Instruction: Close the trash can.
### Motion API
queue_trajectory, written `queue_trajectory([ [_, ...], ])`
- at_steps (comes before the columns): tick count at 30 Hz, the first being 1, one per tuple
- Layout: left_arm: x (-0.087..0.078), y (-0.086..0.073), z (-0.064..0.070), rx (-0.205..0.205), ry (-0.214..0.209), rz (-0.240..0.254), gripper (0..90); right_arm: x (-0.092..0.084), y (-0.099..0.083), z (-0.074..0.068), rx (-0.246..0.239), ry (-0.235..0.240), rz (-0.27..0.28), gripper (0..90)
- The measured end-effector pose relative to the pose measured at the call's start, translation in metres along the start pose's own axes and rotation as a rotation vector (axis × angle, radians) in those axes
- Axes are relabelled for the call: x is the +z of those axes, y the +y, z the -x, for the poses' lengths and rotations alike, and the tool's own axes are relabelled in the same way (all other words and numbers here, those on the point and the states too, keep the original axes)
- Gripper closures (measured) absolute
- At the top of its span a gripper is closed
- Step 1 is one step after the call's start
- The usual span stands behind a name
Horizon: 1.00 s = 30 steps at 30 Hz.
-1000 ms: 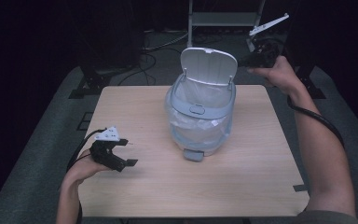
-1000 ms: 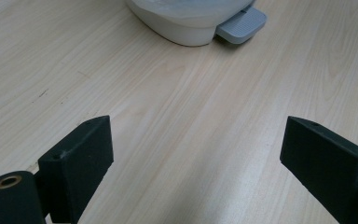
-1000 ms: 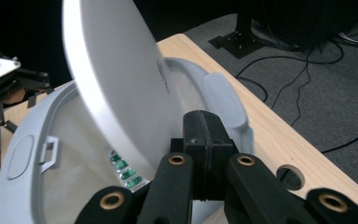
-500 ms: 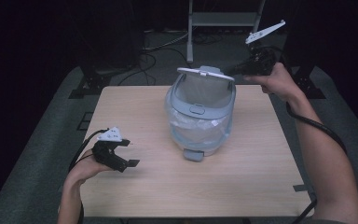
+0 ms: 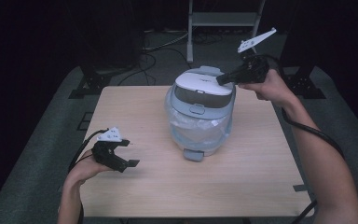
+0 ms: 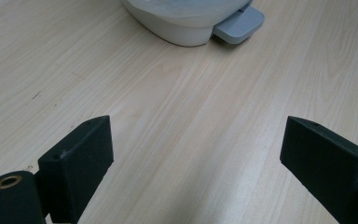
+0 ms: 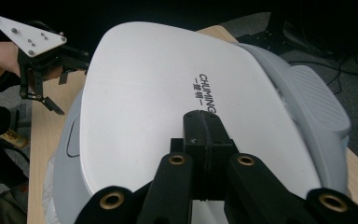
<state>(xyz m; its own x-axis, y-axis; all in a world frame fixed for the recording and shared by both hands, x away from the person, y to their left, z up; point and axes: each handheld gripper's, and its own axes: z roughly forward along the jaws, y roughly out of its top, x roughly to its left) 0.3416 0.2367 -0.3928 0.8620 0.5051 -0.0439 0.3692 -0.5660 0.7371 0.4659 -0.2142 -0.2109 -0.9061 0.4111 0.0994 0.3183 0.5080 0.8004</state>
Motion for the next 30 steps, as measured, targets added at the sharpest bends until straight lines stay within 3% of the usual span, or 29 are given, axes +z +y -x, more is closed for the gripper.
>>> queue_trajectory([
  [18, 0.001, -0.002, -0.001, -0.011, 0.000, 0.004, 8.5, 0.025, 0.005, -0.018, -0.067, 0.036, -0.037, 87.9],
  [22, 0.001, -0.002, -0.001, -0.009, 0.000, 0.007, 8.5, 0.037, 0.007, -0.026, -0.093, 0.047, -0.077, 88.2],
  [30, 0.002, -0.003, -0.002, -0.018, -0.005, 0.008, 8.5, 0.052, 0.016, -0.044, -0.153, 0.073, -0.080, 88.6],
])
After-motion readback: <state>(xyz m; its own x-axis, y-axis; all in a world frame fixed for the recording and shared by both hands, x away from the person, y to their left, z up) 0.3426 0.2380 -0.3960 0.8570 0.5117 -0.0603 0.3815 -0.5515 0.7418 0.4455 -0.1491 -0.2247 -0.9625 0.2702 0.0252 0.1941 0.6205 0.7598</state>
